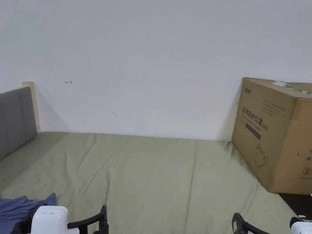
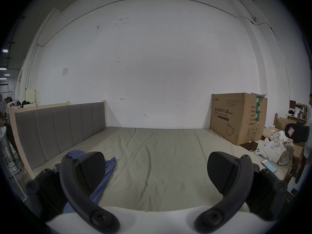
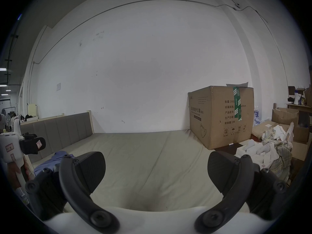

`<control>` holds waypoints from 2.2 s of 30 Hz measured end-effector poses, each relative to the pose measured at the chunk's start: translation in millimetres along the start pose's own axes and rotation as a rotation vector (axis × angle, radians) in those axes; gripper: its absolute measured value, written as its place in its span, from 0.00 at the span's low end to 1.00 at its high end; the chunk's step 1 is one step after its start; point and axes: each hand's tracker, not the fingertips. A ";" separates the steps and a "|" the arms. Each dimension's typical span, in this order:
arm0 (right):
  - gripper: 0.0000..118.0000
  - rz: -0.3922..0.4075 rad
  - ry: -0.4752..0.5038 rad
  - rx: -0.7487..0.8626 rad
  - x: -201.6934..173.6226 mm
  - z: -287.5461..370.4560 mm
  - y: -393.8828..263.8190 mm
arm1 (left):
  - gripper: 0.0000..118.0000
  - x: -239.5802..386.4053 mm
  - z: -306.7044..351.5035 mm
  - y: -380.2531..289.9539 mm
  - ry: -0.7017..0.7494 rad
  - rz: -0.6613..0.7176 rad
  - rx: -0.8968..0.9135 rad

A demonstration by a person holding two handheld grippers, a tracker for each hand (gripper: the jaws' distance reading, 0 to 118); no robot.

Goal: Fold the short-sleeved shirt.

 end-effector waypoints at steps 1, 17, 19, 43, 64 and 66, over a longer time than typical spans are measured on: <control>1.00 0.003 0.003 0.001 -0.3 0.2 0.1 | 1.00 -0.2 -0.1 0.0 0.000 0.004 -0.001; 0.66 0.076 -0.075 0.060 -14.0 13.0 -0.1 | 0.40 7.0 8.8 2.6 0.042 -0.057 0.043; 0.00 0.084 -0.057 0.084 -13.0 8.9 -1.1 | 0.00 6.8 15.7 6.6 0.006 -0.056 0.053; 0.00 0.137 0.549 -0.072 -252.9 -41.5 -6.6 | 0.00 -167.5 173.9 -1.5 0.578 -0.036 -0.067; 0.00 0.297 0.435 -0.313 -189.4 -175.9 -80.8 | 0.94 -278.1 -306.2 -132.3 0.220 0.062 -0.659; 0.00 0.305 0.438 -0.326 -188.1 -182.3 -87.2 | 0.94 -285.6 -340.6 -142.2 0.219 0.072 -0.687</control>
